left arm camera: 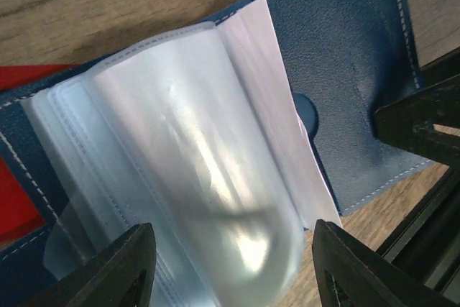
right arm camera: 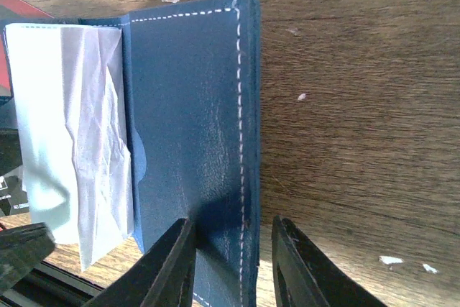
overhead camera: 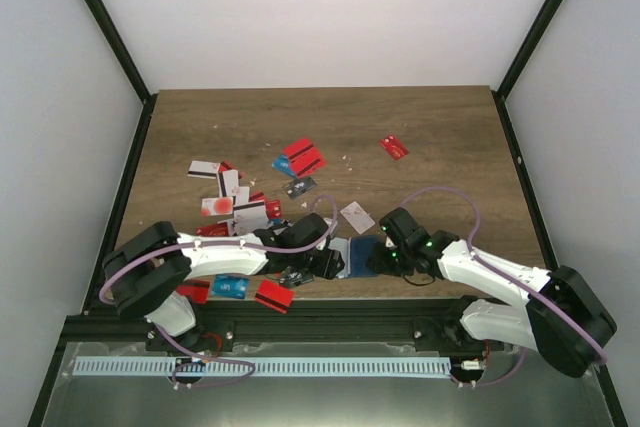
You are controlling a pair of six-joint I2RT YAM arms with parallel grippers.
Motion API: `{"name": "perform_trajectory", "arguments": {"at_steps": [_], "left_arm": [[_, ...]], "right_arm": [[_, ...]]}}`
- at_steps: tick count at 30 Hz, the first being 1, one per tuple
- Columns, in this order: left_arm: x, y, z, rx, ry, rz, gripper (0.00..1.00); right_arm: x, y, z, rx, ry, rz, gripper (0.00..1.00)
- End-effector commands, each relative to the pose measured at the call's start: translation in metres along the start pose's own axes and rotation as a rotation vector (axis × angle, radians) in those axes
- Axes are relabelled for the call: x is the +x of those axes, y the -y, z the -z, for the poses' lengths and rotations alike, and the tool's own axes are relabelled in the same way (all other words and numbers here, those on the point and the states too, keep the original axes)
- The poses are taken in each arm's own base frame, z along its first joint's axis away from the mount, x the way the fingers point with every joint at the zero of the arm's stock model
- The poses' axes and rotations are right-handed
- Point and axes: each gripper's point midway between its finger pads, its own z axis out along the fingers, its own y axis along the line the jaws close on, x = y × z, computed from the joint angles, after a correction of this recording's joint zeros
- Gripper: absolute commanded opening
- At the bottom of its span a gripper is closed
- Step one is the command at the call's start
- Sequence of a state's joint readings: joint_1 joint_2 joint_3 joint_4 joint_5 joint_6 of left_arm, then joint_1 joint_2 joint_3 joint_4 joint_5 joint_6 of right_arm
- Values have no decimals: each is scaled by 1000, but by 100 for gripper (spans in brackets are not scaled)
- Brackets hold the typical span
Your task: Put the credit cards into the card holder
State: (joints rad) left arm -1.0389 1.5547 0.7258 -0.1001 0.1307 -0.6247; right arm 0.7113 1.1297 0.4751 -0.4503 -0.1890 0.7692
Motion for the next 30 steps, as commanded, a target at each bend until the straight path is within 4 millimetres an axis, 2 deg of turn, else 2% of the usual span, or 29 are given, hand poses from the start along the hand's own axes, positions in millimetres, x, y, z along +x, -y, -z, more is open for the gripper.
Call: {"name": "perform_trajectory", "arguments": {"at_steps": [1,10,18,30], "left_arm": [[-5,12,-8,47,-4,-11,62],[-21,41,-4,147,19,-14,62],[-27,42,-3,128,26,-23,61],[-47,83,-13,284,56,-66,58]], "right_arm": [[0,1,-2,1,12,21,32],[0,1,-5,-4,9,21,32],[-2,1,-4,1,17,23,31],[-11,6,9,10,110,-44,33]]}}
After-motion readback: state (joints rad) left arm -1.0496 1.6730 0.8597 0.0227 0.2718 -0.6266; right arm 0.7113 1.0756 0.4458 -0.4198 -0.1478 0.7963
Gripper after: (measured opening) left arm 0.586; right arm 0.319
